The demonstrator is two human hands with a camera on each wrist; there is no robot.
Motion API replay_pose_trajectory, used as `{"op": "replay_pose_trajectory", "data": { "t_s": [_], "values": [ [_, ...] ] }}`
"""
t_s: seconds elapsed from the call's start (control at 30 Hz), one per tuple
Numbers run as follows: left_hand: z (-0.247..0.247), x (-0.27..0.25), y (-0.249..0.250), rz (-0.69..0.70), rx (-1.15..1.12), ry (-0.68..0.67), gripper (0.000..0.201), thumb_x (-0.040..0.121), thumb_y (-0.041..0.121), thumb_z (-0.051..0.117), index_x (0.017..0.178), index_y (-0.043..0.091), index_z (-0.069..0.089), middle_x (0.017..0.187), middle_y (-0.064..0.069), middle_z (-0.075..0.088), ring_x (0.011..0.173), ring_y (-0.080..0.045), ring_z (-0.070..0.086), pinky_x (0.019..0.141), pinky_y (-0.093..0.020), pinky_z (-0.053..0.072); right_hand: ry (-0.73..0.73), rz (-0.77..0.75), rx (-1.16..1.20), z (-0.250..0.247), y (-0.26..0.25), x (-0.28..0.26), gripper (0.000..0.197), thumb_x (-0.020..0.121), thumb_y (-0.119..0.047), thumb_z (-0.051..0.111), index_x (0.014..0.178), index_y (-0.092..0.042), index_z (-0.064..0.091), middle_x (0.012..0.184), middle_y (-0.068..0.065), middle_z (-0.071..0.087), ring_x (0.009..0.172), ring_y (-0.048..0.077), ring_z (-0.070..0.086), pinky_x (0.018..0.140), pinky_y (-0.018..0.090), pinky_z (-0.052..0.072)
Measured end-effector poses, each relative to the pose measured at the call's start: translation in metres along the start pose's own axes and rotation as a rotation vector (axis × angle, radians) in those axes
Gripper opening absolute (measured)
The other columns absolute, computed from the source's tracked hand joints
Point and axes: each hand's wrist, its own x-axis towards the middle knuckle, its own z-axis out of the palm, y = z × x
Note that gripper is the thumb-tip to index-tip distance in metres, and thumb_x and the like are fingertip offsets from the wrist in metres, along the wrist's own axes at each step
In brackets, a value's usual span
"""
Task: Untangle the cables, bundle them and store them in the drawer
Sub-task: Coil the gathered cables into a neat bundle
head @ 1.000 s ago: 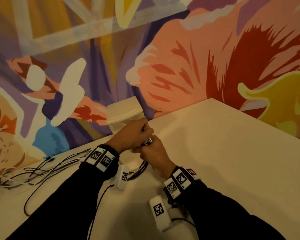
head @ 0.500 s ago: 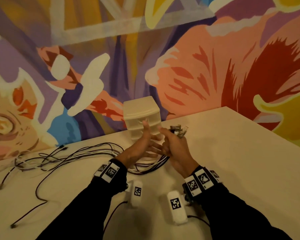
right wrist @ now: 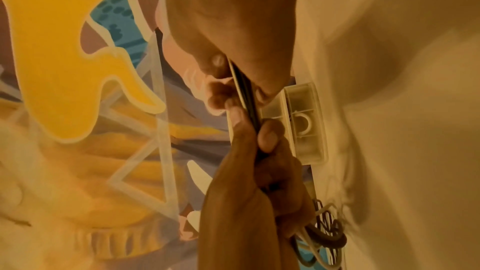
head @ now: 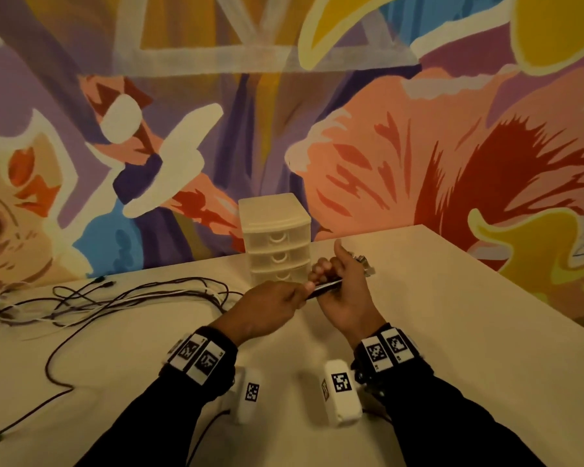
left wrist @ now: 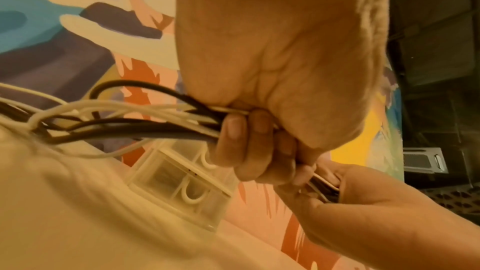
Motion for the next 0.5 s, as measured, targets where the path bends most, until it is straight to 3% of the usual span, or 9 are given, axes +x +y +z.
{"op": "replay_pose_trajectory", "data": {
  "t_s": [0.07,0.13,0.17,0.23,0.3,0.37,0.4,0.43,0.5],
  "values": [
    [-0.005,0.000,-0.002,0.000,0.054,0.073,0.053,0.114,0.053,0.033,0.090,0.021,0.068,0.095,-0.003,0.074,0.090,-0.025,0.065,0.087,-0.040,0.050,-0.016,0.026,0.014,0.003,0.002,0.000,0.058,0.105,-0.039,0.066,0.056,-0.018,0.043,0.082,0.009,0.067,0.084,0.022,0.071,0.078,0.035,0.054],
    [-0.010,-0.001,-0.008,-0.009,0.052,0.141,0.053,0.114,0.052,0.034,0.101,0.018,0.074,0.102,-0.005,0.077,0.096,-0.028,0.068,0.090,-0.043,0.053,-0.028,0.074,-0.049,0.008,0.004,-0.003,0.048,0.102,-0.045,0.071,0.068,-0.015,0.056,0.111,0.016,0.073,0.113,0.028,0.072,0.095,0.041,0.058],
    [-0.013,-0.001,-0.012,-0.023,0.046,0.167,0.054,0.114,0.052,0.034,0.105,0.019,0.075,0.105,-0.005,0.078,0.099,-0.029,0.069,0.091,-0.044,0.054,-0.028,0.098,-0.118,0.010,0.007,-0.006,0.043,0.098,-0.051,0.075,0.081,-0.012,0.065,0.118,0.015,0.071,0.117,0.029,0.069,0.104,0.044,0.058],
    [-0.021,-0.001,-0.022,-0.068,0.017,0.204,0.056,0.113,0.055,0.034,0.108,0.019,0.077,0.109,-0.008,0.078,0.103,-0.030,0.069,0.093,-0.045,0.054,-0.060,0.137,-0.277,0.015,0.011,-0.016,0.061,0.087,-0.063,0.079,0.112,-0.007,0.076,0.120,0.013,0.068,0.116,0.028,0.067,0.115,0.044,0.052],
    [-0.028,-0.002,-0.033,-0.126,-0.025,0.230,0.060,0.112,0.058,0.034,0.107,0.018,0.077,0.109,-0.010,0.078,0.103,-0.031,0.069,0.094,-0.045,0.054,-0.127,0.237,-0.501,0.017,0.013,-0.027,0.081,0.084,-0.068,0.079,0.127,0.000,0.074,0.115,0.015,0.071,0.111,0.028,0.072,0.105,0.042,0.059],
    [-0.034,-0.003,-0.043,-0.160,-0.027,0.215,0.061,0.112,0.059,0.033,0.111,0.017,0.077,0.111,-0.013,0.077,0.105,-0.034,0.068,0.095,-0.048,0.054,-0.169,0.256,-0.980,0.025,0.010,-0.041,0.077,0.092,-0.072,0.069,0.119,0.000,0.076,0.106,0.012,0.080,0.096,0.026,0.079,0.085,0.040,0.064],
    [-0.036,-0.004,-0.047,-0.170,-0.022,0.184,0.059,0.112,0.057,0.033,0.115,0.017,0.077,0.114,-0.014,0.077,0.107,-0.035,0.067,0.096,-0.049,0.054,-0.193,0.138,-1.316,0.029,0.009,-0.046,0.072,0.096,-0.074,0.061,0.106,-0.005,0.079,0.096,0.008,0.082,0.085,0.023,0.078,0.078,0.039,0.062],
    [-0.038,-0.005,-0.049,-0.167,-0.004,0.138,0.056,0.113,0.054,0.034,0.115,0.017,0.076,0.117,-0.014,0.076,0.108,-0.035,0.067,0.096,-0.049,0.054,-0.209,-0.096,-1.630,0.033,0.008,-0.048,0.066,0.100,-0.073,0.056,0.093,-0.010,0.076,0.084,0.003,0.080,0.076,0.020,0.075,0.076,0.039,0.061],
    [-0.041,-0.005,-0.050,-0.143,0.027,0.044,0.050,0.113,0.047,0.038,0.114,0.013,0.076,0.121,-0.014,0.075,0.109,-0.034,0.067,0.097,-0.047,0.053,-0.257,-0.664,-1.874,0.040,0.006,-0.046,0.038,0.101,-0.054,0.066,0.091,-0.018,0.063,0.083,-0.004,0.069,0.076,0.017,0.065,0.074,0.041,0.056]
  ]
}}
